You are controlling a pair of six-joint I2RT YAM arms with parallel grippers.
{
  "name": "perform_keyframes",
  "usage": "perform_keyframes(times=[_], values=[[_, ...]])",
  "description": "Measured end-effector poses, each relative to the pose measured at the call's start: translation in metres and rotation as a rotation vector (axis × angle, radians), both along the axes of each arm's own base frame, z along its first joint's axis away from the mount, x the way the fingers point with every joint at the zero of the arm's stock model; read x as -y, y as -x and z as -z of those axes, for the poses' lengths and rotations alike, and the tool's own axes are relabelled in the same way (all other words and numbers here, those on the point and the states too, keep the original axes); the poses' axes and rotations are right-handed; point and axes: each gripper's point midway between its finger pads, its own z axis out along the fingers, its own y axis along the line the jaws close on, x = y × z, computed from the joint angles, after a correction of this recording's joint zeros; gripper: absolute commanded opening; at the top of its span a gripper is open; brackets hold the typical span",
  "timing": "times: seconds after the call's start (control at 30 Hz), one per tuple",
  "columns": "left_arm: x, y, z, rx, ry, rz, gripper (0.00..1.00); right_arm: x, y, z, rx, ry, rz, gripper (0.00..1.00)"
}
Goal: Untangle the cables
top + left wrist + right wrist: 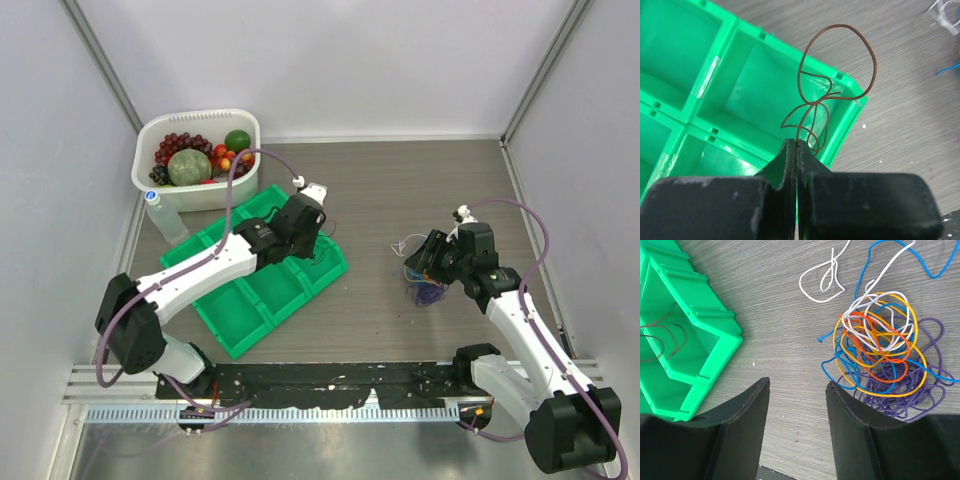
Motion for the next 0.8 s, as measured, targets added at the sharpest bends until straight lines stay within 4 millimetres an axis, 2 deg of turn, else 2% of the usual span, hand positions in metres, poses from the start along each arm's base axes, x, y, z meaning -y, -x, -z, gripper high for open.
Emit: perform_keyframes(times=[0.13,0.3,0.33,0.4,0.47,0.6,0.67,0.8], values=[[-0.008,-0.004,0.030,-0.041,-0.063,-0.047,0.00,0.002,-0.001,0.001,0.001,0.009,0.011,0.54],[-0.019,-0.009,0.047,-0.070,-0.085,-0.167,0.00,0.005,-0.002,0.001,0.002,0.020,0.023,0.55],[-0.020,-0.010,0.049,-0.075,-0.085,-0.185,0.05,0.005,-0.002,0.001,0.003,0.022,0.025,0.56],[-0.021,-0.010,0.050,-0.078,-0.079,-0.211,0.39,0.007,-0.003,0.002,0.002,0.026,0.035,0.58],[-0.021,-0.011,0.050,-0.076,-0.074,-0.218,0.58,0.008,-0.004,0.003,-0.001,0.031,0.046,0.59],[-0.015,-0.011,0.047,-0.078,-0.042,-0.216,0.69,0.012,-0.005,0.012,-0.038,0.043,0.079,0.61],[-0.012,-0.010,0.042,-0.077,-0.015,-0.202,0.71,0.015,-0.004,0.020,-0.062,0.053,0.102,0.61],[0.003,-0.007,0.015,-0.049,0.098,-0.142,0.71,0.026,-0.006,0.037,-0.107,0.095,0.160,0.60]])
